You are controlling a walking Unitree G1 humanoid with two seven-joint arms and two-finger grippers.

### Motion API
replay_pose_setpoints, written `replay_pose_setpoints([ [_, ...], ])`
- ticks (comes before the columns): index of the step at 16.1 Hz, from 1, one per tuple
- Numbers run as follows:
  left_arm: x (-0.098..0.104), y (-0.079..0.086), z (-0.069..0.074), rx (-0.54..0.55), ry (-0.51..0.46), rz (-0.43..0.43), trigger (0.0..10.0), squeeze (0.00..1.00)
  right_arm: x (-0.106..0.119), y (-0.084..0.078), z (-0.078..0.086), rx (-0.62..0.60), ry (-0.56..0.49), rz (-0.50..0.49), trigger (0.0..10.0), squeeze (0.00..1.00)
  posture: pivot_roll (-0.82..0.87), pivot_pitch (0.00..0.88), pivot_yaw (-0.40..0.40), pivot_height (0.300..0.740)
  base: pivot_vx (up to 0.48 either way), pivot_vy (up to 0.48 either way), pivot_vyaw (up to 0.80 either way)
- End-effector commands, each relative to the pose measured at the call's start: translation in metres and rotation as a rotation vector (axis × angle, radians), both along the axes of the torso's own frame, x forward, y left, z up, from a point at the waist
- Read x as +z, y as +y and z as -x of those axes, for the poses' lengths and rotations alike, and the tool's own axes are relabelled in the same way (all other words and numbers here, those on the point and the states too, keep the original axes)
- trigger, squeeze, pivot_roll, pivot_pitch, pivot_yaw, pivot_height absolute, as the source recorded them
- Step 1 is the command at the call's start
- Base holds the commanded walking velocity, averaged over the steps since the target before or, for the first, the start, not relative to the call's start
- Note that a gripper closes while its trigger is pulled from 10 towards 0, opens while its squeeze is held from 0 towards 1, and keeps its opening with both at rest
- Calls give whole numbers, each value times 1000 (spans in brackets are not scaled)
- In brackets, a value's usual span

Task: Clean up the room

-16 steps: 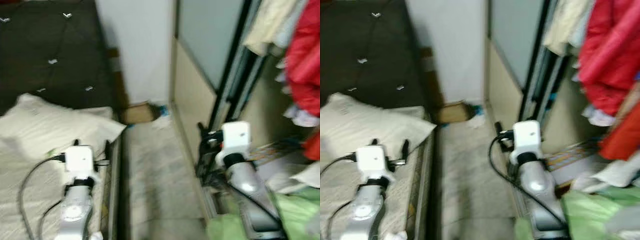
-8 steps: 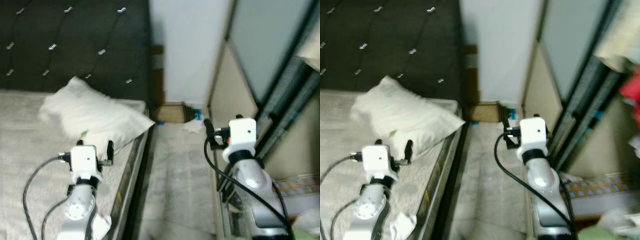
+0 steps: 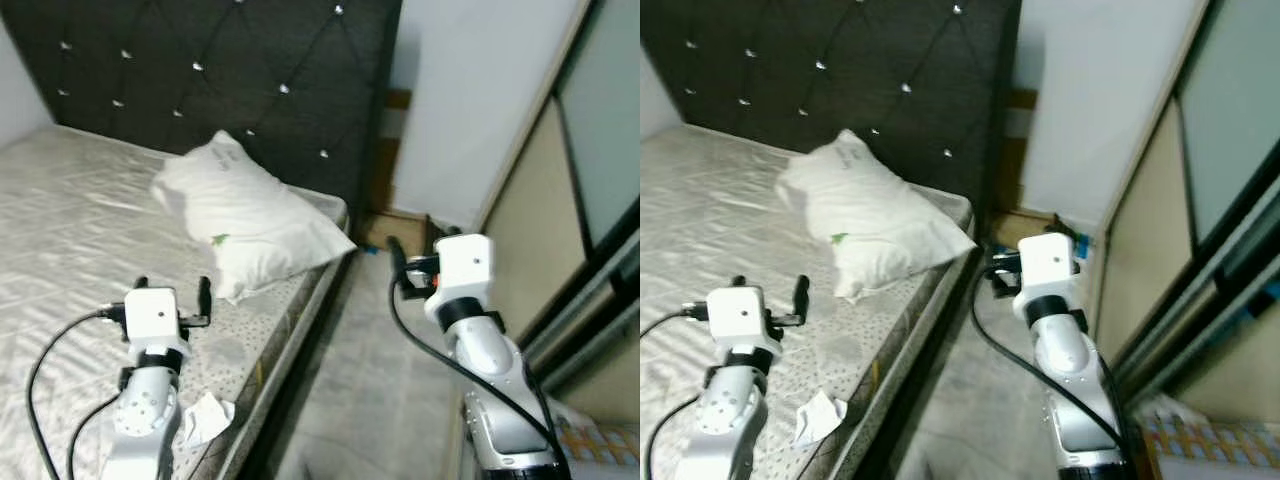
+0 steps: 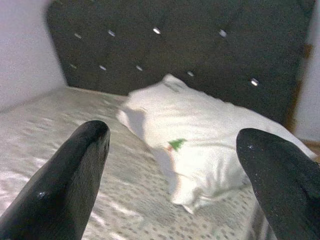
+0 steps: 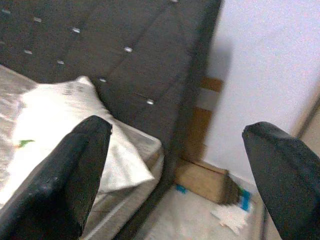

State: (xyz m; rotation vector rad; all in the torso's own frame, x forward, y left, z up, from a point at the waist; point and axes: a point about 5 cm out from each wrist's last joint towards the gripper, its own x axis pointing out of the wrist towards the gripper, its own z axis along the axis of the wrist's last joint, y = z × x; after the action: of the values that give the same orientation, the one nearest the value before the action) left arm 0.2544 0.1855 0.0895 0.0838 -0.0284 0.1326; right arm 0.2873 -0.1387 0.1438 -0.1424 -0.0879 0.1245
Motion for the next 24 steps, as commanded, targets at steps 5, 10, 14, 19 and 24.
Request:
replay_pose_setpoints([
  [5, -1, -5, 0, 2, -1, 12, 10000, 0, -1, -5, -3, 1, 0, 9, 10000, 0, 12, 0, -32, 740, 0, 0, 800],
  [10, -2, -6, -1, -4, 0, 0, 10000, 0, -2, -4, -4, 9, 2, 6, 10000, 0, 9, 0, -28, 740, 0, 0, 800],
  [14, 1, -6, -5, 1, -14, -10, 10000, 0, -2, -4, -7, 5, -2, 3, 10000, 0, 13, 0, -23, 740, 0, 0, 800],
  [19, 0, -5, -5, 3, -11, -13, 10000, 0, -5, -4, -5, 4, 8, 4, 10000, 0, 10, 0, -21, 740, 0, 0, 800],
  [24, 0, -7, -6, -18, -11, -4, 10000, 0, -6, -3, -5, 15, 9, 0, 10000, 0, 6, 0, -23, 740, 0, 0, 586],
])
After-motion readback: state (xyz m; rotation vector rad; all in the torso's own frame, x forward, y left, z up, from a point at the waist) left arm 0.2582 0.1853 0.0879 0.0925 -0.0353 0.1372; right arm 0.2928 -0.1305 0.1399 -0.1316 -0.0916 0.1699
